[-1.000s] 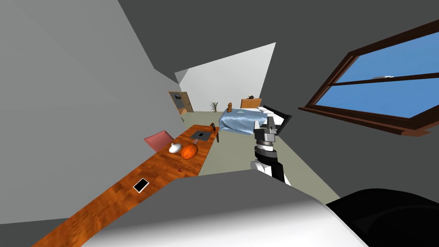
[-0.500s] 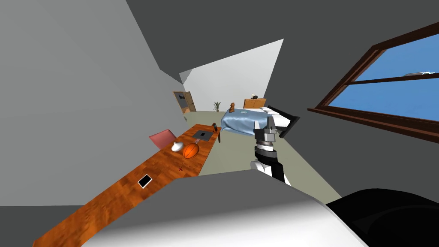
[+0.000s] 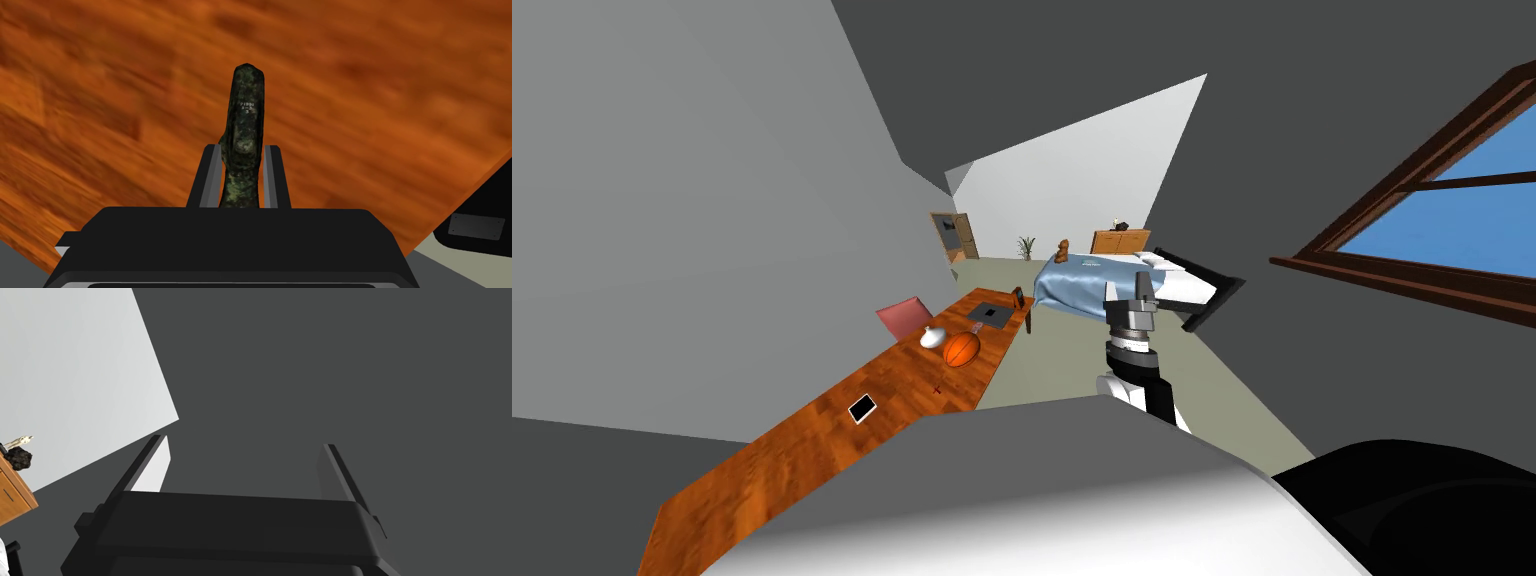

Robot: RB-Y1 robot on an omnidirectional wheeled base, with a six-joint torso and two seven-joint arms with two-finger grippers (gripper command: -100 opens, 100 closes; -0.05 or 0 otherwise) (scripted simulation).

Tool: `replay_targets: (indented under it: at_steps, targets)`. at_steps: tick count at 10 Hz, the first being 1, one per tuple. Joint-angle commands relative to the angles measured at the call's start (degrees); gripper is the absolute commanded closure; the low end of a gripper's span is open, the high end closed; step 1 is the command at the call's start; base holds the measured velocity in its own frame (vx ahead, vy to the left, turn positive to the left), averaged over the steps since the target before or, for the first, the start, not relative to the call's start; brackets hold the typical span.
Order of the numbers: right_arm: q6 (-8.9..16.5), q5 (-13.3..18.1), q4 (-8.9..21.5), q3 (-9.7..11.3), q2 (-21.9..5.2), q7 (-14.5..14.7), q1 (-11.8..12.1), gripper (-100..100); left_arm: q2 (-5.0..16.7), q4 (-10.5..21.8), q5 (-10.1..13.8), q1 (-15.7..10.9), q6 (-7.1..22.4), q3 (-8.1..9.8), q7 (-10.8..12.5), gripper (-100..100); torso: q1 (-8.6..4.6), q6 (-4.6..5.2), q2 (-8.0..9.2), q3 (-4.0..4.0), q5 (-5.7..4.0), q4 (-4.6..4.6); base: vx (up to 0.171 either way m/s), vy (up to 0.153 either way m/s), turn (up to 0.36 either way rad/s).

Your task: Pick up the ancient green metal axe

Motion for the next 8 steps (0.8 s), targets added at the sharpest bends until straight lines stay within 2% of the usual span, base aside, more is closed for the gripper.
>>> replay_targets:
  at_steps: [1,3,4,5,6,7,8]
  targets:
    - [0.0,0.0,0.0,0.0,0.0,0.0,0.0,0,0.6,-0.06,1.66,0.03,-0.03,-2.09,-0.5,100,0.0,0.0,0.0,0.0,0.0,0.0,0.031,-0.024,0.075]
    - [0.0,0.0,0.0,0.0,0.0,0.0,0.0,0,2.8,-0.45,5.96,0.09,0.18,-6.26,-1.27,100,0.04,0.0,0.02,0.01,0.01,0.0,0.046,-0.034,0.208]
    - [0.0,0.0,0.0,0.0,0.0,0.0,0.0,0,2.8,-0.45,5.96,0.09,0.18,-7.49,-1.27,100,-0.02,-0.04,-0.01,-0.01,0.0,-0.02,0.039,-0.039,0.087]
    - [0.0,0.0,0.0,0.0,0.0,0.0,-0.01,0,3.89,-0.64,7.85,0.12,0.28,-9.29,-1.65,100,-0.02,0.05,0.01,0.01,0.03,0.01,0.042,-0.039,0.127]
    - [0.0,0.0,0.0,0.0,0.0,0.0,0.0,0,3.89,-0.64,8.11,0.12,0.28,-10.19,-1.65,100,-0.02,0.01,0.0,0.0,0.01,0.0,0.033,-0.032,0.078]
    - [0.0,0.0,0.0,0.0,0.0,0.0,-0.01,0,3.75,-0.51,7.94,0.11,0.23,-9.49,-1.67,100,0.01,0.06,0.02,0.01,0.03,0.01,0.011,-0.012,0.006]
    - [0.0,0.0,0.0,0.0,0.0,0.0,-0.01,0,3.77,-0.46,8.11,0.09,0.22,-9.63,-1.82,0,0.08,0.07,0.08,0.05,0.03,0.02,0.0,0.0,0.0]
